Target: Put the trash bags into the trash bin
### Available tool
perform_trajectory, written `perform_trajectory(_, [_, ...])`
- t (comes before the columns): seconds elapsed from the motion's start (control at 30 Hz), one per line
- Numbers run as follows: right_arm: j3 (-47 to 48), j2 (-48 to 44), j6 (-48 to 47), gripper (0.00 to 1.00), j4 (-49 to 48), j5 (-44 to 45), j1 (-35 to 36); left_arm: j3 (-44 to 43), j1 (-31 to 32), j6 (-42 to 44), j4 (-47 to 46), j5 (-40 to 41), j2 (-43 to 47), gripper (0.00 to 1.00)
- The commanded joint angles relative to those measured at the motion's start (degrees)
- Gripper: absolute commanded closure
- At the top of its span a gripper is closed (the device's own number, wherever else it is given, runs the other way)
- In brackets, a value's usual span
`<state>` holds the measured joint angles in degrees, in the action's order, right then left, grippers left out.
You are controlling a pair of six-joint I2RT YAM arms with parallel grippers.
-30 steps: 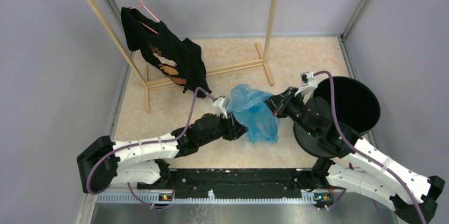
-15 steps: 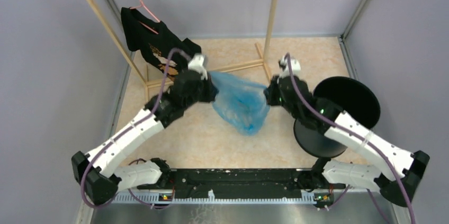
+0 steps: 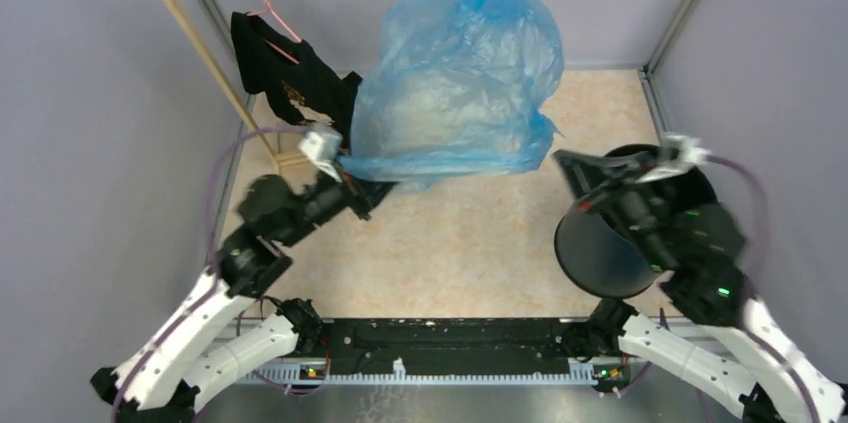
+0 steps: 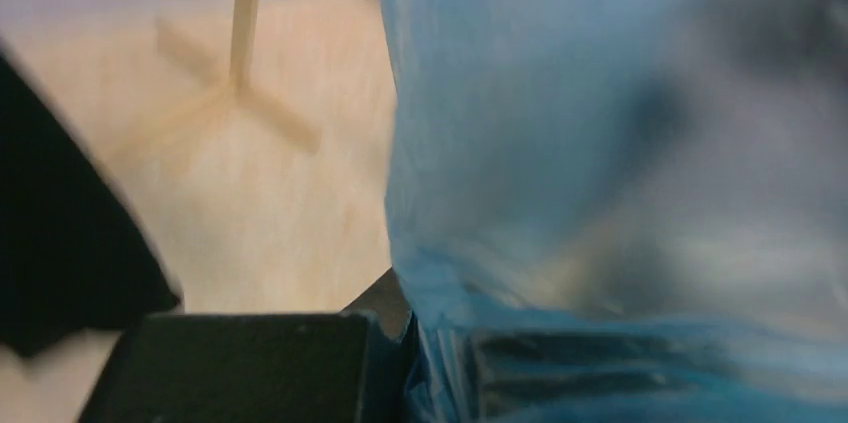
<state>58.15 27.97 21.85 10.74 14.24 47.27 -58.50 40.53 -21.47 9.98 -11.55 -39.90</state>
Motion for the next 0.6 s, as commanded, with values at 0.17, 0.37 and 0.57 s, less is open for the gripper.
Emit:
perform_trajectory(0.17, [-21.99, 0.87, 10.14, 1.00, 4.82, -8.06, -0.24, 22.68, -0.27, -8.32, 6.29, 1.43, 5.77, 1.00])
perform_trajectory(0.37, [-2.53, 6.54, 2.89, 1.00, 8.58, -8.11, -0.24, -2.09, -0.24, -2.29, 9.16, -2.21, -1.97, 1.00])
perform_trajectory(0.57, [-4.16, 10.24, 3.85, 0.86, 6.62, -14.65, -0.26, -1.42, -0.24, -7.43, 6.35, -5.75, -4.60, 1.00])
